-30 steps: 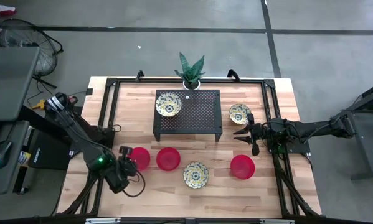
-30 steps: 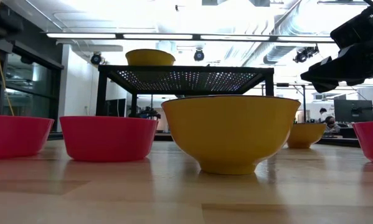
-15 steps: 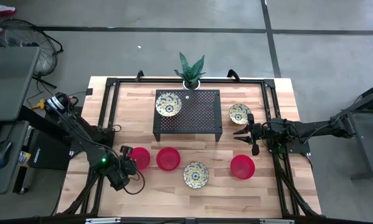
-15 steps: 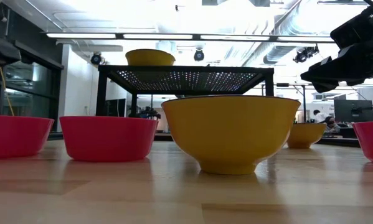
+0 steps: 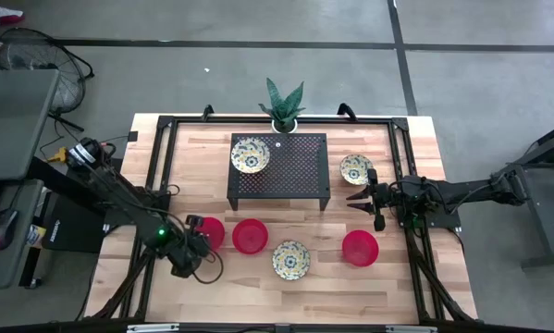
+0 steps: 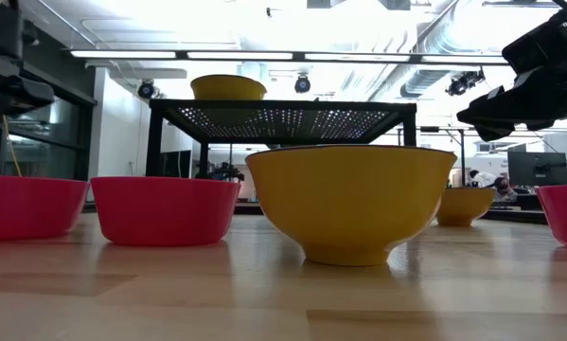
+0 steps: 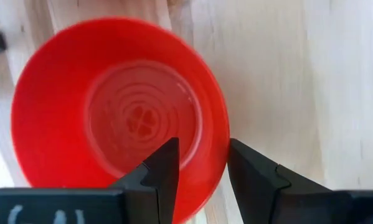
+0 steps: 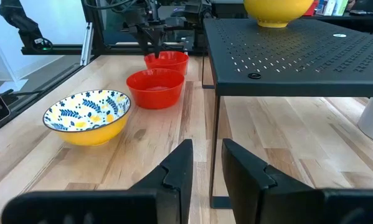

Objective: Pick & Place Mini bowls
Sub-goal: Put the left red bowl on the shelf

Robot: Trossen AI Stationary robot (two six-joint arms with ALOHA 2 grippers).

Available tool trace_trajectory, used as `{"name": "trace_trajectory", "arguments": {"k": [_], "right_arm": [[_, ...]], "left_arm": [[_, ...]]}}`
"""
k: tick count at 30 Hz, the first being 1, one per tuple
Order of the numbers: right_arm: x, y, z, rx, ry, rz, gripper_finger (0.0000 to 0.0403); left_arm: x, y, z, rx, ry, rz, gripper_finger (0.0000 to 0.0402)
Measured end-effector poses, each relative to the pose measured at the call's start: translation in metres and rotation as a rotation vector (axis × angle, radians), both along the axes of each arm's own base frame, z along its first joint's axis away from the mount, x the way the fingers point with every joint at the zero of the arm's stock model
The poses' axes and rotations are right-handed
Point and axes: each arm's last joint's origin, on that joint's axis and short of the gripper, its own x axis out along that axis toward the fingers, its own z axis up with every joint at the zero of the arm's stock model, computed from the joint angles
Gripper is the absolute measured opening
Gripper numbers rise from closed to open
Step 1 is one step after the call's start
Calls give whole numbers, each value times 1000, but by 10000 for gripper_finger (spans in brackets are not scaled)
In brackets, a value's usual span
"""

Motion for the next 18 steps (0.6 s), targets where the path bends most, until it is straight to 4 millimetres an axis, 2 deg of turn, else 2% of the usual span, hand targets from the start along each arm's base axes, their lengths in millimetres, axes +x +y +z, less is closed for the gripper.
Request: {"name": "trace_trajectory", "arguments": {"k": [18], "right_arm": [[0,0,0,0,0,0,73]], "left_arm": [[6,6,-2,-6,35,-22,129]]}}
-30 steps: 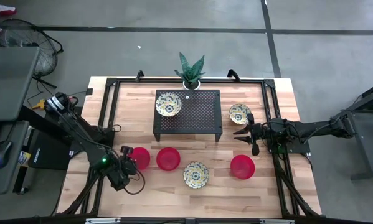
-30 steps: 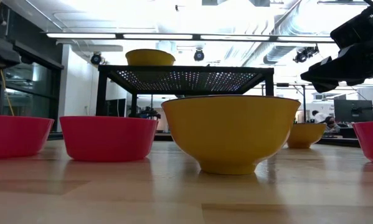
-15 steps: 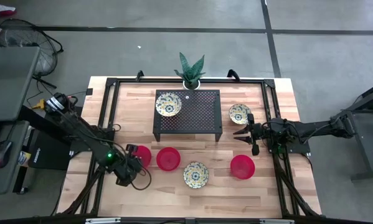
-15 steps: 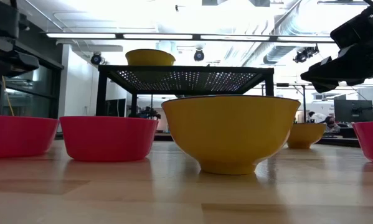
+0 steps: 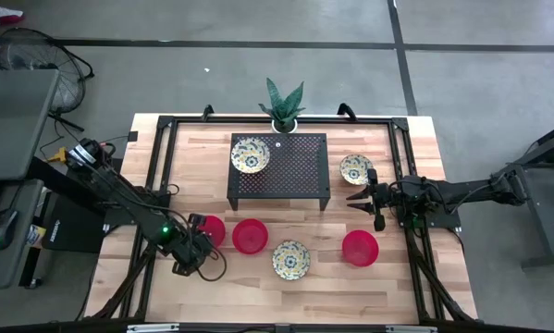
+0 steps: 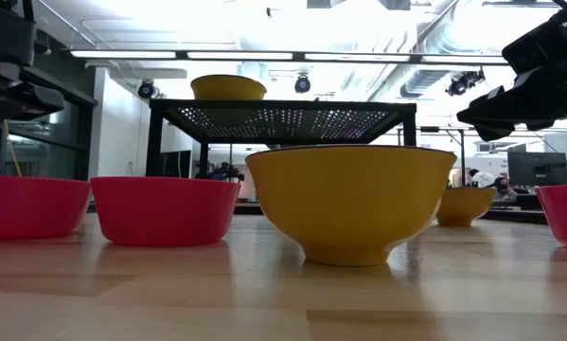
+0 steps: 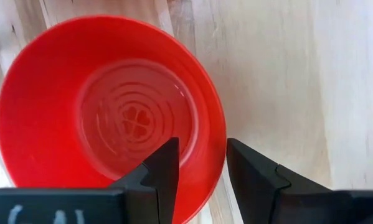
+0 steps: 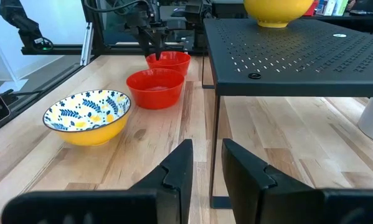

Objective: Pick & Place Mini bowls
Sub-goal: Put the left red bowl on the shelf

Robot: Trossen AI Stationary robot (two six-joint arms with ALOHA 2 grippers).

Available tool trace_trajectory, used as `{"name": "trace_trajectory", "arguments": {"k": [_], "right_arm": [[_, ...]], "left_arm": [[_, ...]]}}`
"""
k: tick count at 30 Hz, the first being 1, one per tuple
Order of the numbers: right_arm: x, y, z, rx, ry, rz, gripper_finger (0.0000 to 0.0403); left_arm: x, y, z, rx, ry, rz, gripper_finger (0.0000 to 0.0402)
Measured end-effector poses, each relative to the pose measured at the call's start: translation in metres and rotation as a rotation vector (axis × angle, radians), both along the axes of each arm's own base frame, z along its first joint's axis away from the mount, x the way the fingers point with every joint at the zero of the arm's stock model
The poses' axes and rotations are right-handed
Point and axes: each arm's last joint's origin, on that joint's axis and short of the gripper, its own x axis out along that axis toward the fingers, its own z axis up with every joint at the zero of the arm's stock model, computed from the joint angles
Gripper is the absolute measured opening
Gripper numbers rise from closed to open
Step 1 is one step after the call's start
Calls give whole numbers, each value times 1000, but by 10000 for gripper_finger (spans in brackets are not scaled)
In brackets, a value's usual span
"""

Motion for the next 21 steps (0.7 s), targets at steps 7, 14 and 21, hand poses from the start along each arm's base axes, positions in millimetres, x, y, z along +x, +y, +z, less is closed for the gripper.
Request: {"name": "trace_trajectory", "arguments": {"k": [7,14,21], "right_arm": [[0,0,0,0,0,0,73],[0,0,0,0,0,0,73],[0,0,0,0,0,0,73]], "left_arm": [[0,0,0,-11,9,-2,129],[1,-1,0,-19,-1,-1,129],[1,-1,0,-23,2,0,129]]}}
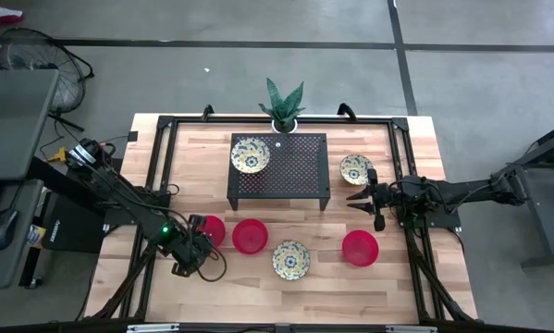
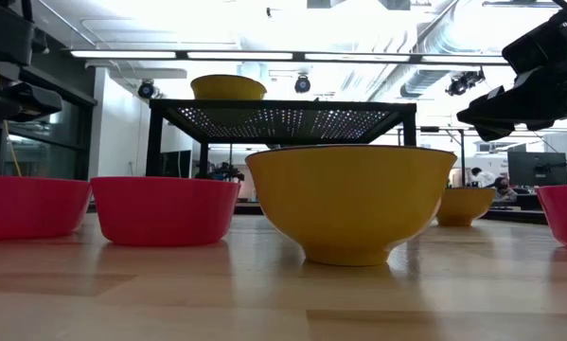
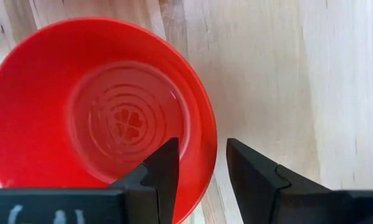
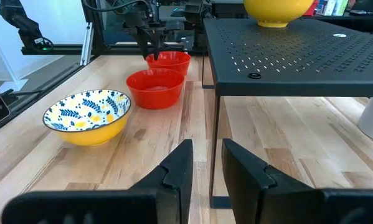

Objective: Pick & Place Mini bowls
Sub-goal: Put the left red bowl on the shelf

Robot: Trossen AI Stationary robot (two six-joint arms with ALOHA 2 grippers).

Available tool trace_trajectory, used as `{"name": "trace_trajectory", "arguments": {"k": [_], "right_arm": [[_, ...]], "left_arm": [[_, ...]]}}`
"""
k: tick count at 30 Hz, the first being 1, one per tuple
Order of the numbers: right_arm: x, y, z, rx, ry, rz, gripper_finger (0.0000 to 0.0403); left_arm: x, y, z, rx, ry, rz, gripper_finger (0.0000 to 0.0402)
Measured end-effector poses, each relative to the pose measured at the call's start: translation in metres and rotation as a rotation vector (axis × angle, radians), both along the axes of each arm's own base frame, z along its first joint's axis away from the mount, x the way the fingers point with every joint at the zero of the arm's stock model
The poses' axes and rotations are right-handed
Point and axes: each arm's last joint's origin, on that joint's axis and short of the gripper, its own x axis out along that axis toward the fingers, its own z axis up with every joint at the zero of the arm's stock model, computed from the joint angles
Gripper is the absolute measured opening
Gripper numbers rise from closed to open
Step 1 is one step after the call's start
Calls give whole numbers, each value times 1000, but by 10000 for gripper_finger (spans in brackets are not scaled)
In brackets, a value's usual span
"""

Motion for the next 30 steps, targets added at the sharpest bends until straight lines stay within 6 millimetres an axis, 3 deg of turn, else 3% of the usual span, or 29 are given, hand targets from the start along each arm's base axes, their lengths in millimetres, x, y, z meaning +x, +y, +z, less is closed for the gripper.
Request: {"name": "trace_trajectory", "arguments": {"k": [9,20,25,30], "right_arm": [[0,0,0,0,0,0,73],[0,0,0,0,0,0,73],[0,0,0,0,1,0,73],[0,0,0,0,1,0,73]], "left_arm": [[2,-3,-11,23,63,-30,111],[3,-4,-14,39,64,-7,9],[4,-5,-12,29,62,-7,5],[13,-13,3,-10,22,-28,3]]}}
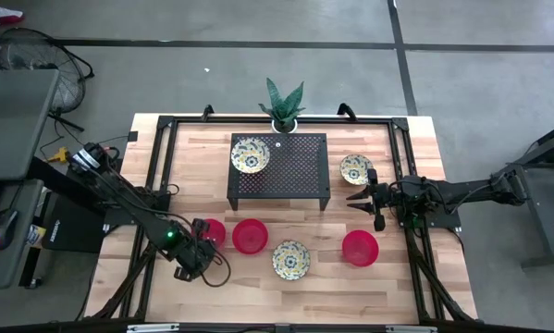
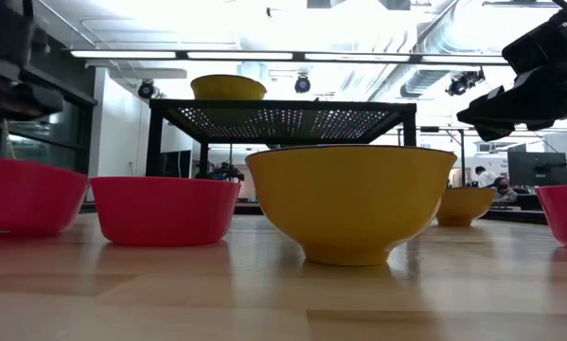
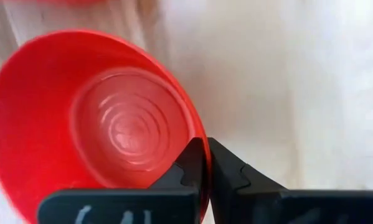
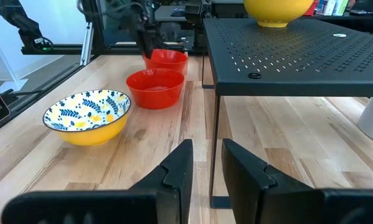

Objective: Pick & Place Mini bowls
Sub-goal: Put the left red bowl on the shelf

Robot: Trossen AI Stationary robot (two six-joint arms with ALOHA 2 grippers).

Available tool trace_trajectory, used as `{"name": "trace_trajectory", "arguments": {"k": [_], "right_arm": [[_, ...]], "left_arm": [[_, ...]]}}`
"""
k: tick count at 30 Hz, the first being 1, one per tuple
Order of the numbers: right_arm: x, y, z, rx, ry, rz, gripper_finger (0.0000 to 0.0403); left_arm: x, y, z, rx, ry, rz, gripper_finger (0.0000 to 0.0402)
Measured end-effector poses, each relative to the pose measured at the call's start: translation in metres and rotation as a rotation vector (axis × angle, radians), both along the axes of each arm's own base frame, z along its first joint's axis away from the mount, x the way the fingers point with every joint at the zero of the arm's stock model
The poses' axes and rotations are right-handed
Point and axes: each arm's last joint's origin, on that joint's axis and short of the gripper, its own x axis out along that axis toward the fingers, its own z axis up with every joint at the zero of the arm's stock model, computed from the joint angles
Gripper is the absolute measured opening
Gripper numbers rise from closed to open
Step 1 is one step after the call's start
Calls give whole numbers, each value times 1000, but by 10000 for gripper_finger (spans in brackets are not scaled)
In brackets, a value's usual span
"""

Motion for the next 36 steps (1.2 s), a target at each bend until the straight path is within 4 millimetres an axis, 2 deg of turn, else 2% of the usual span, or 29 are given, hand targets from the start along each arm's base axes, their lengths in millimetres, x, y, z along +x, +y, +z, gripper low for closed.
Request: {"name": "trace_trajectory", "arguments": {"k": [6,13,17,22,27,33,36], "right_arm": [[0,0,0,0,0,0,73],[0,0,0,0,0,0,73],[0,0,0,0,0,0,73],[0,0,0,0,0,0,73],[0,0,0,0,0,0,73],[0,0,0,0,0,0,73],[0,0,0,0,0,0,73]], "left_arm": [[13,-12,32,-50,-67,-30,2],[34,-27,103,-89,-302,-97,1],[56,-21,142,-48,-397,-61,1],[92,-4,176,2,-447,-16,0],[139,16,193,37,-463,20,0],[191,41,202,53,-457,40,0],[206,48,201,65,-432,39,0]]}}
